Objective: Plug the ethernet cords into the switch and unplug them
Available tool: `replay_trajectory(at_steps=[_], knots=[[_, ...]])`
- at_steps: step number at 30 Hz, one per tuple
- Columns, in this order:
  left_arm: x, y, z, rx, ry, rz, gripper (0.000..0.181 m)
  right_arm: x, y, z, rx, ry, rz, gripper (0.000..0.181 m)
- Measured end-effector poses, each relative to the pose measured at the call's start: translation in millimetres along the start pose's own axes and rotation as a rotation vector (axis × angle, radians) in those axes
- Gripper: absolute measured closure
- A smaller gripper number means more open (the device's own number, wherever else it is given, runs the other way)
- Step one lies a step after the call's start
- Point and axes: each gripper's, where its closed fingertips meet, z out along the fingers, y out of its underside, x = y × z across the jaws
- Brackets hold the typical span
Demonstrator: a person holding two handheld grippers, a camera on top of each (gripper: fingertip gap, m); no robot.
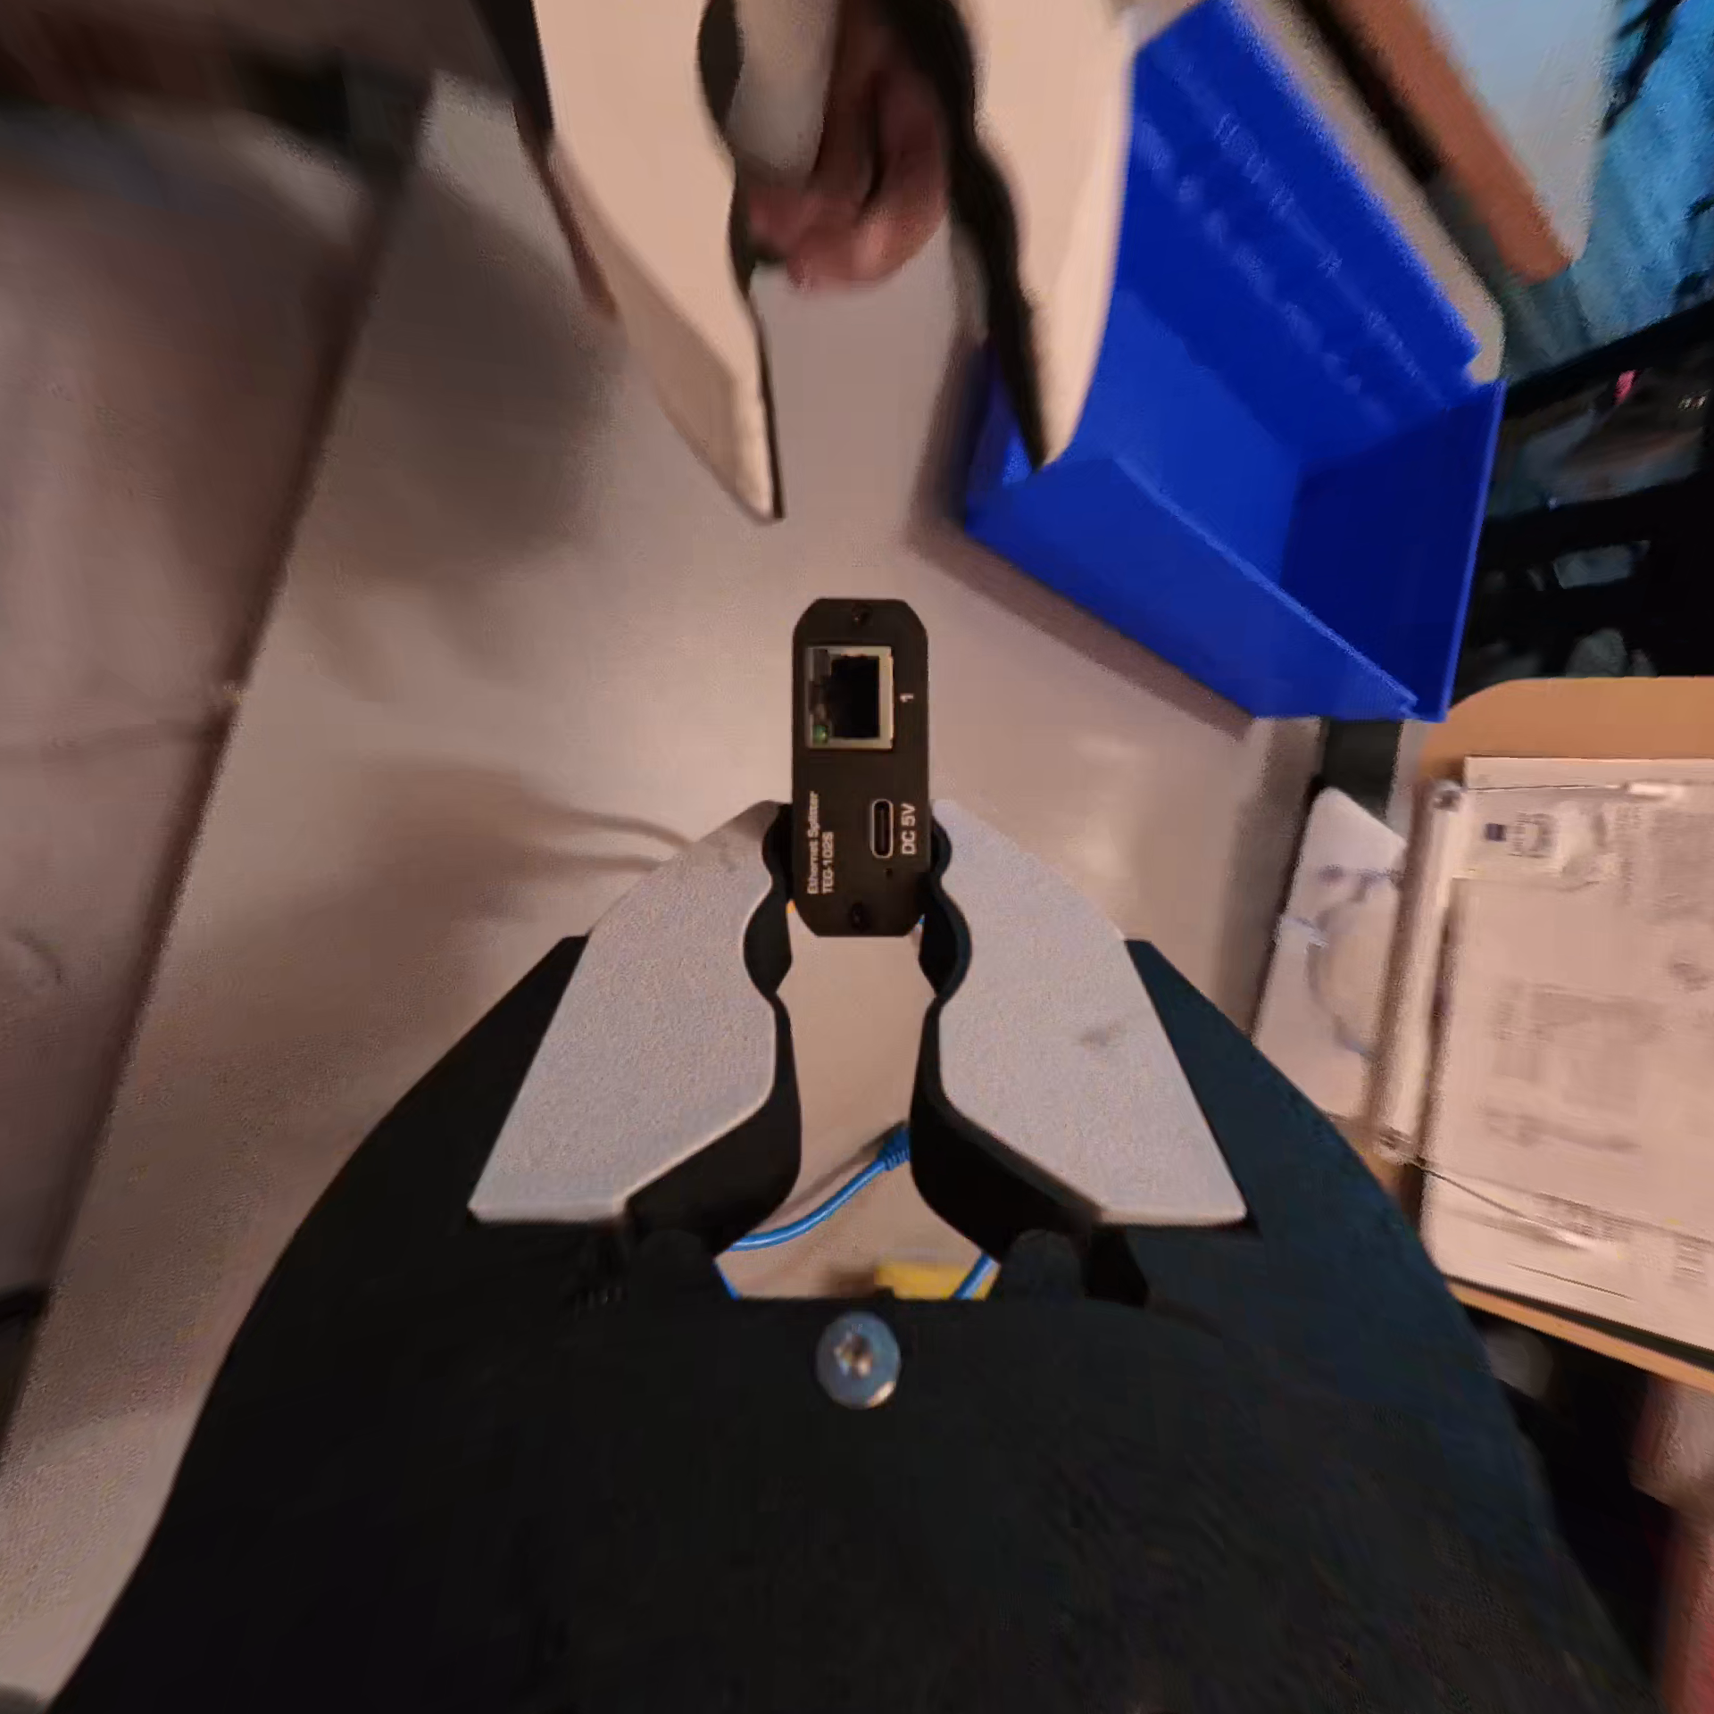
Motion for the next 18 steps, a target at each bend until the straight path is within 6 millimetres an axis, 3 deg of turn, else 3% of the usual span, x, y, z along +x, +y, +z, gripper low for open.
replay_trajectory(at_steps=[2,4,6,8,11,13,15,18], knots=[[5,-8,0,-0.014,0.018,0.019,0.147,2,-3,10,-0.102,0.041,-0.104,0.157],[16,-2,2,-0.088,0.092,0.001,0.145,-6,-12,21,-0.093,0.008,-0.139,0.157],[19,13,4,-0.181,0.107,-0.004,0.139,-7,-23,27,-0.027,0.004,-0.108,0.157],[21,24,4,-0.235,0.120,0.005,0.155,-10,-27,29,0.005,-0.018,-0.082,0.157],[15,28,6,-0.237,0.094,-0.028,0.158,0,-24,33,0.023,0.046,0.009,0.153],[0,31,10,-0.205,0.017,-0.177,0.158,25,-22,27,0.087,0.252,0.138,0.134],[-18,35,10,-0.120,-0.069,-0.363,0.158,44,-27,16,0.271,0.474,0.344,0.110],[-40,37,10,0.021,-0.193,-0.688,0.158,34,-24,38,0.407,0.514,0.583,0.096]])
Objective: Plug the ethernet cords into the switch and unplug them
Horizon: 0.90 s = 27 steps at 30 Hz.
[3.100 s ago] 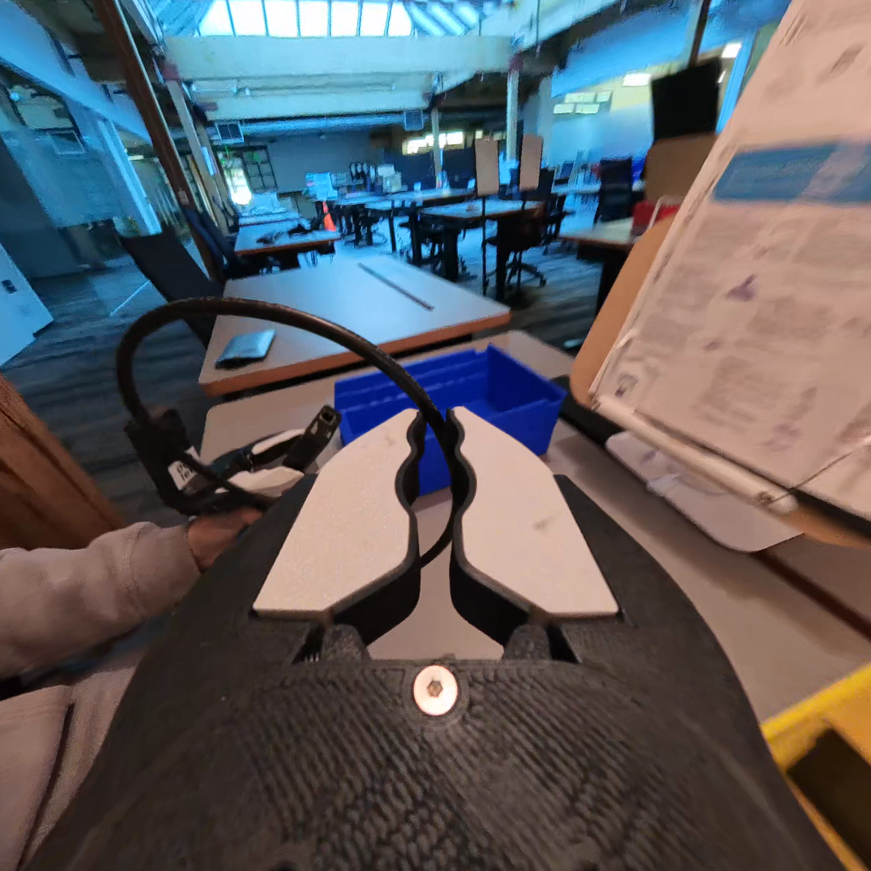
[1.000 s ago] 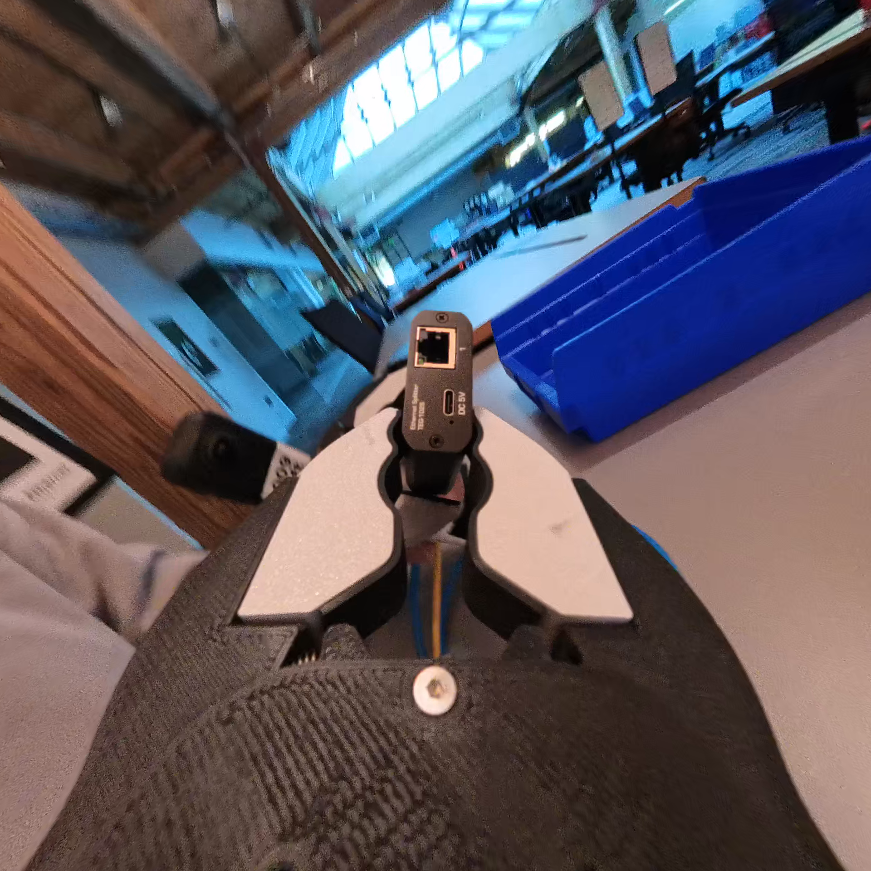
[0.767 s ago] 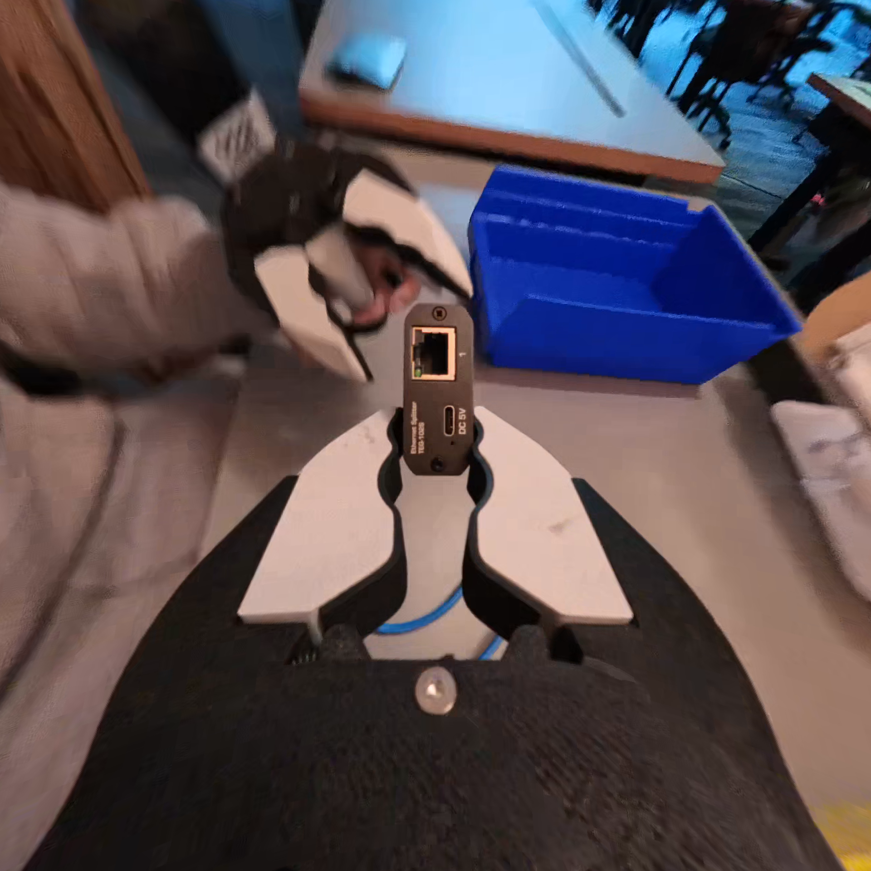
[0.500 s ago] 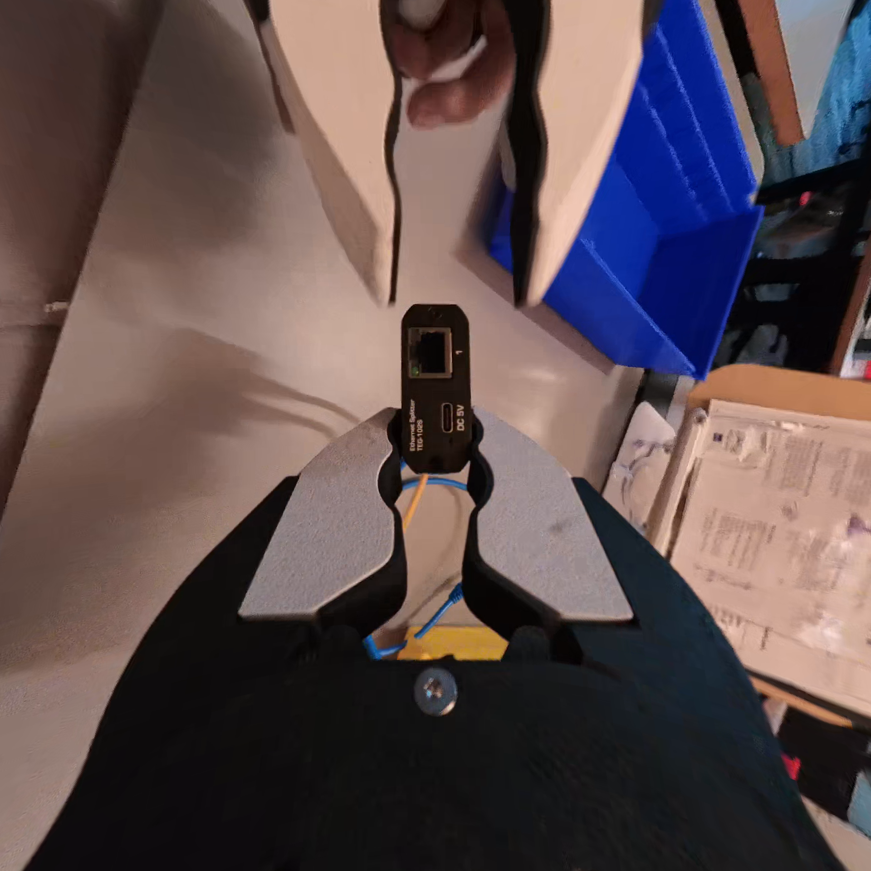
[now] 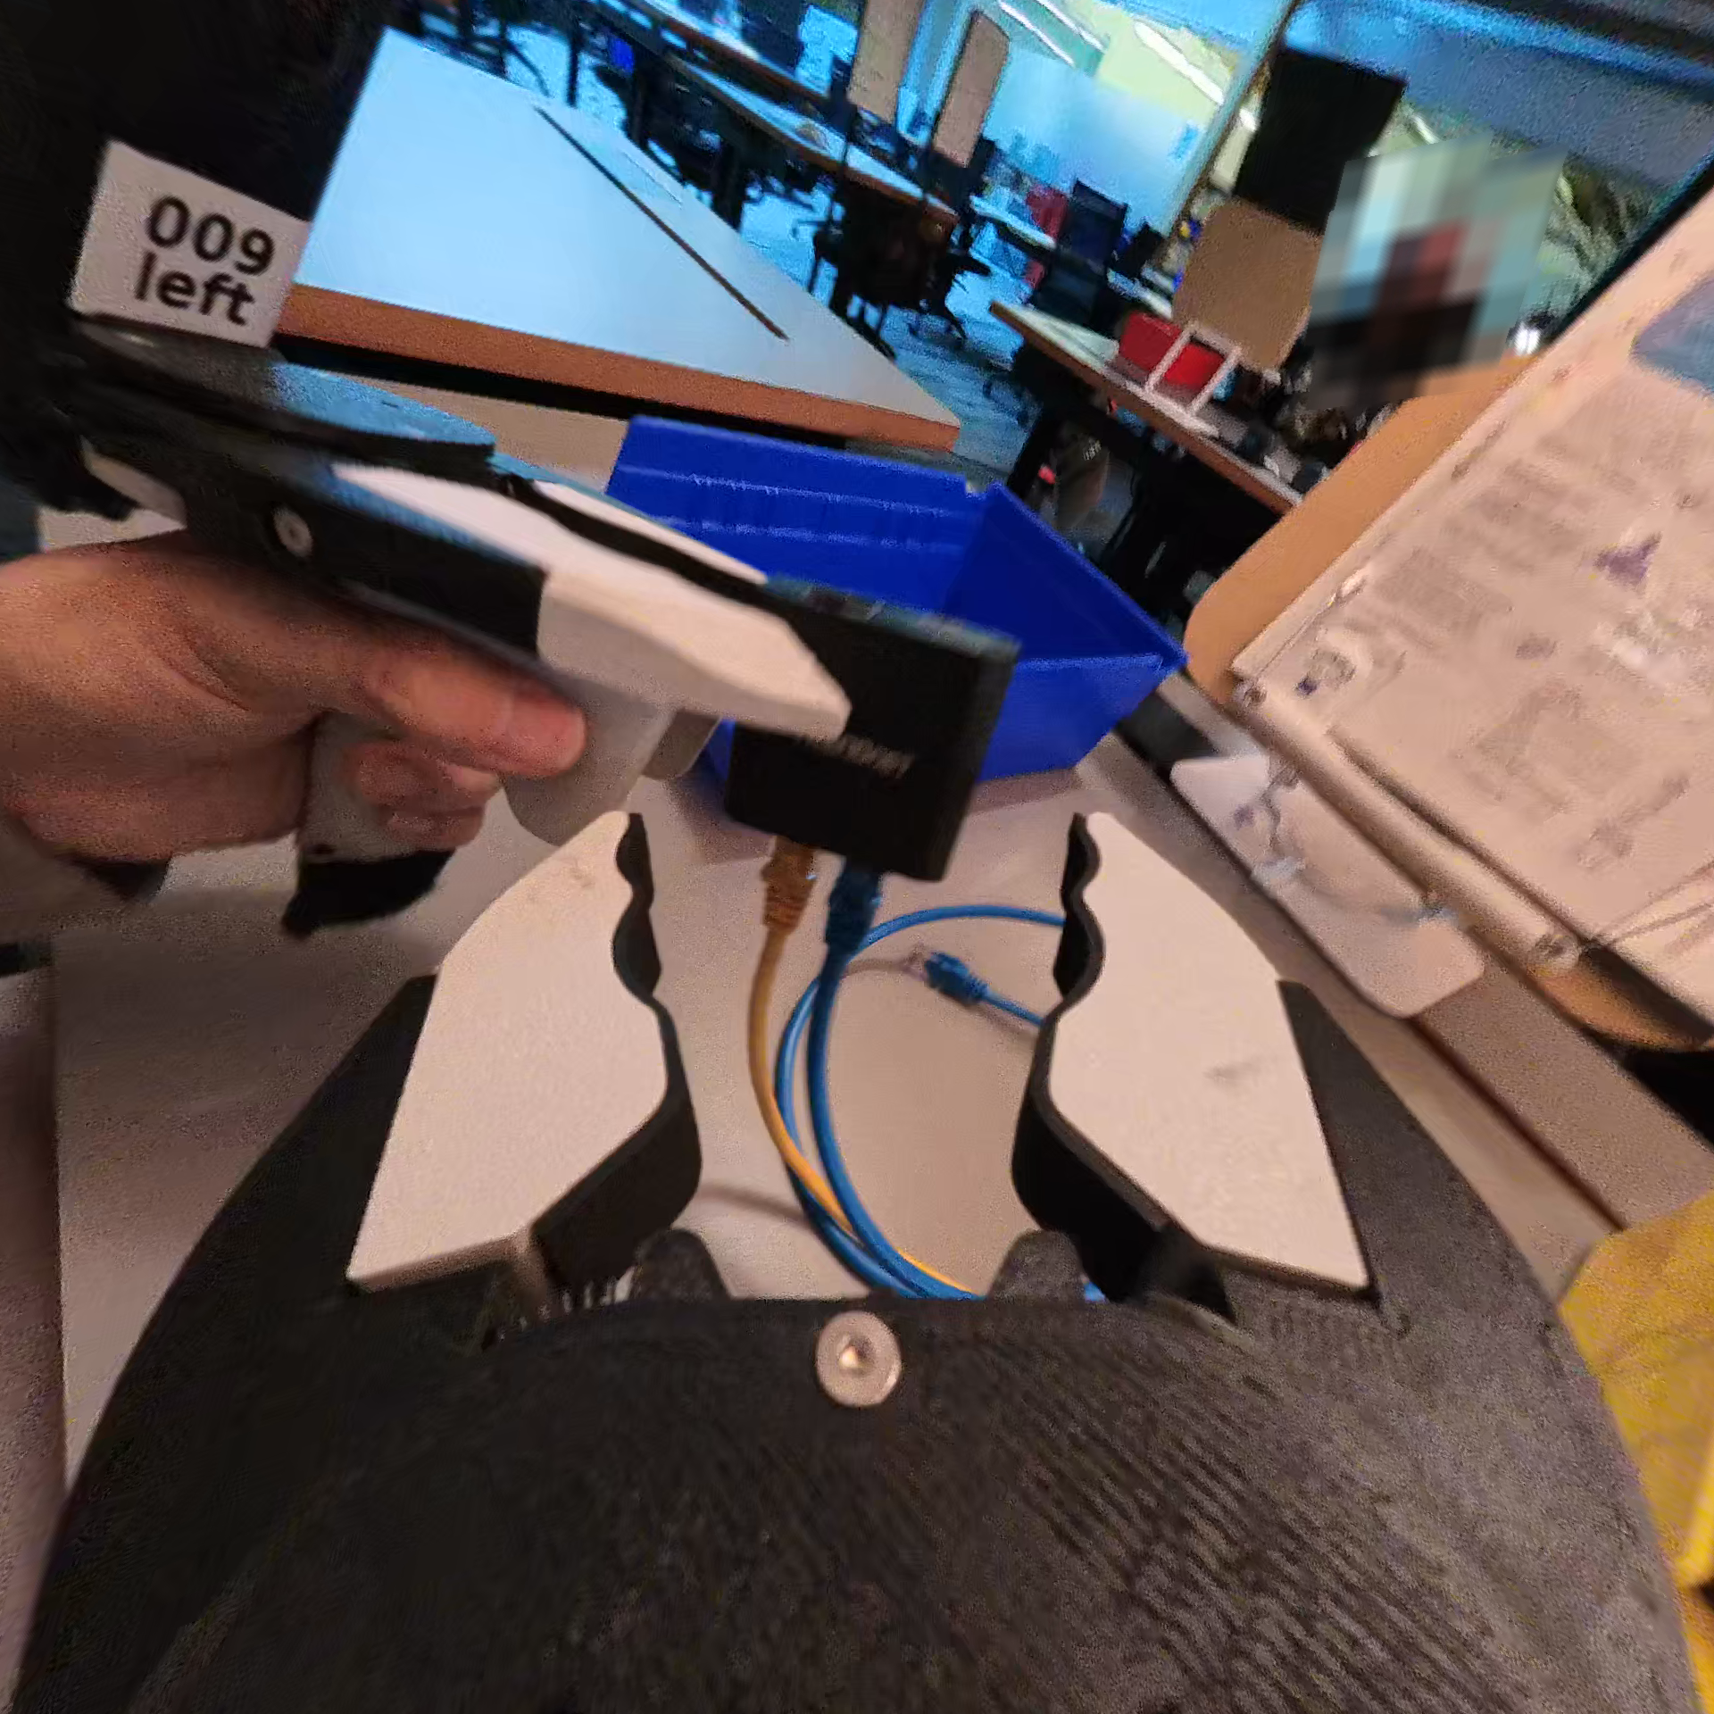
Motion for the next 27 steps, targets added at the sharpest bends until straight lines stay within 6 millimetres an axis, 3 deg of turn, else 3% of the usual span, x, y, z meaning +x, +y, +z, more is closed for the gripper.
replay_trajectory(at_steps=[2,5,9,13,15,18,20,22,27], knots=[[-4,2,3,0.060,-0.017,-0.195,0.158,1,16,11,-0.033,0.078,0.000,0.096],[-6,9,7,0.127,-0.034,-0.389,0.158,9,25,18,-0.056,0.157,-0.019,0.098],[10,9,15,0.142,0.039,-0.460,0.158,10,29,19,-0.028,0.128,-0.018,0.119],[22,14,18,0.061,0.105,-0.250,0.156,6,35,8,-0.074,-0.090,-0.111,0.119],[34,19,15,0.003,0.190,-0.014,0.149,3,39,-7,-0.156,-0.242,-0.218,0.119],[43,34,7,-0.129,0.191,0.430,0.119,-1,46,-29,-0.304,-0.430,-0.458,0.119],[46,43,5,-0.180,0.181,0.644,0.111,-7,51,-41,-0.373,-0.554,-0.623,0.119],[52,45,4,-0.157,0.205,0.698,0.110,-13,56,-47,-0.445,-0.636,-0.693,0.119],[60,59,6,-0.197,0.257,0.703,0.112,-7,68,-45,-0.587,-0.647,-0.832,0.119]])
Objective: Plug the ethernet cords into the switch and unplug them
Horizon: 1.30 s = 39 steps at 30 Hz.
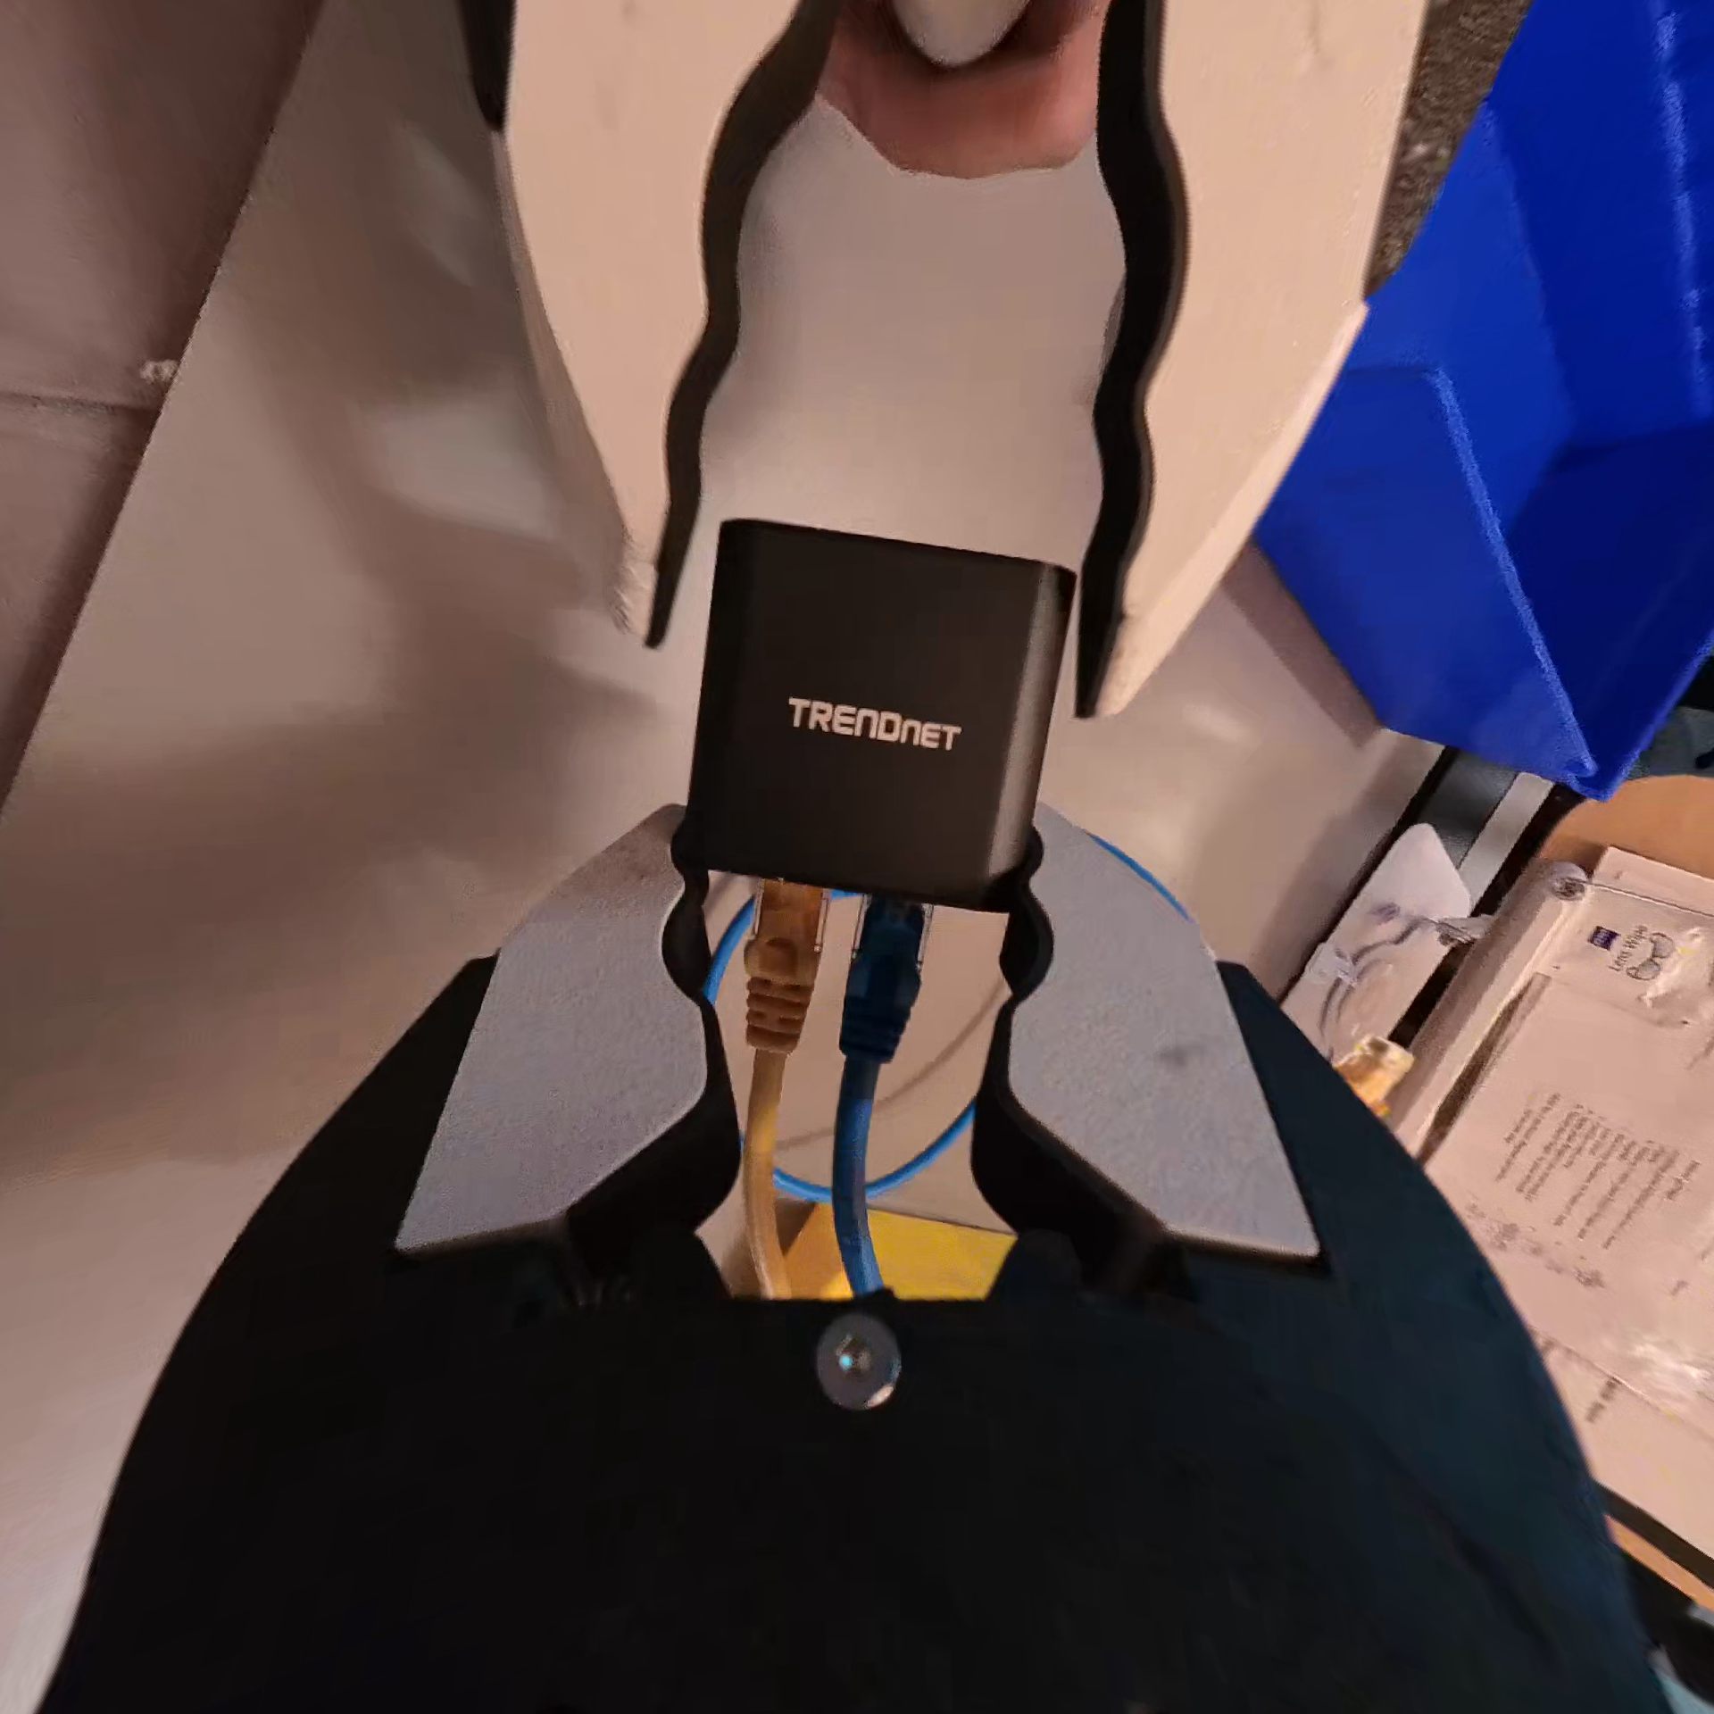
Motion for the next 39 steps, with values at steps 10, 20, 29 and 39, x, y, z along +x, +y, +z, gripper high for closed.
replay_trajectory(at_steps=[10,20,29,39], knots=[[6,2,13,0.058,-0.029,-0.006,0.116,-7,-6,0,0.012,-0.059,-0.011,0.119],[-7,3,20,0.134,-0.111,-0.205,0.118,13,7,-11,0.033,0.032,0.098,0.121],[-45,8,-6,0.239,-0.249,-0.350,0.119,24,18,-34,0.902,0.372,1.439,0.130],[-33,0,-1,0.223,-0.213,-0.241,0.119,28,-12,-19,1.600,-0.139,1.811,0.145]])
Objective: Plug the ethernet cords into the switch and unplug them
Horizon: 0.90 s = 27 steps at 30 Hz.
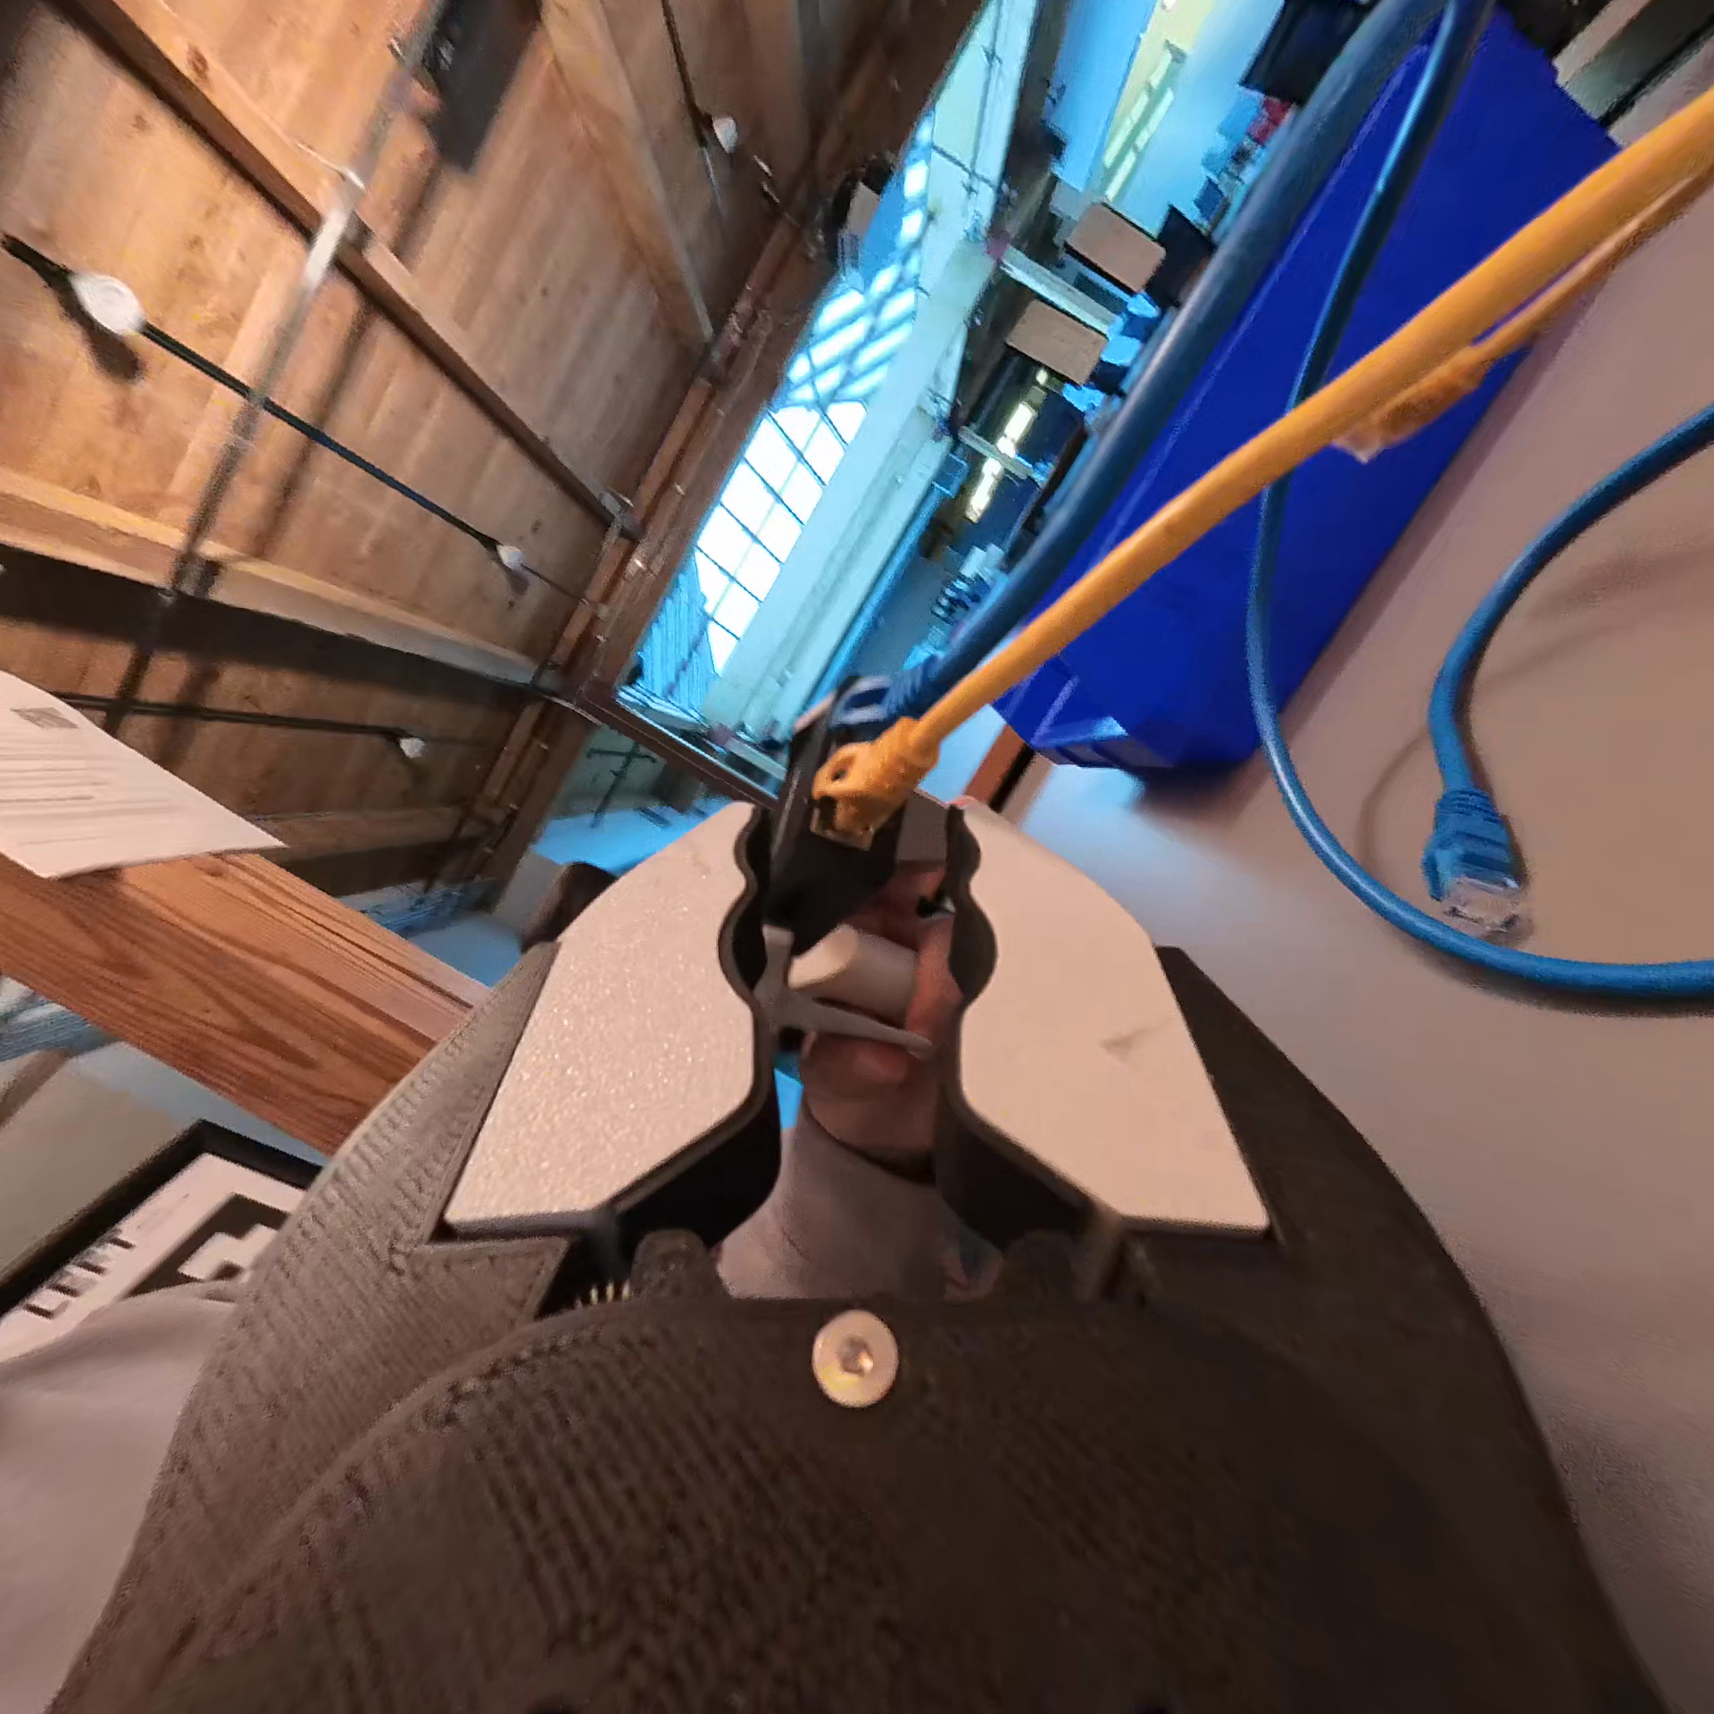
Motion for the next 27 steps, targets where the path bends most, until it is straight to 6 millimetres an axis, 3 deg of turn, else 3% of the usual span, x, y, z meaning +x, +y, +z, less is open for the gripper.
replay_trajectory(at_steps=[5,20,27], knots=[[4,-4,0,0.025,0.008,0.013,0.119,-2,-8,-1,0.065,-0.026,0.050,0.163],[8,-2,0,0.067,-0.044,0.161,0.119,-14,-10,-3,0.142,-0.081,0.011,0.168],[10,4,2,0.067,-0.031,0.122,0.116,-19,-7,-2,0.118,-0.017,-0.151,0.168]])
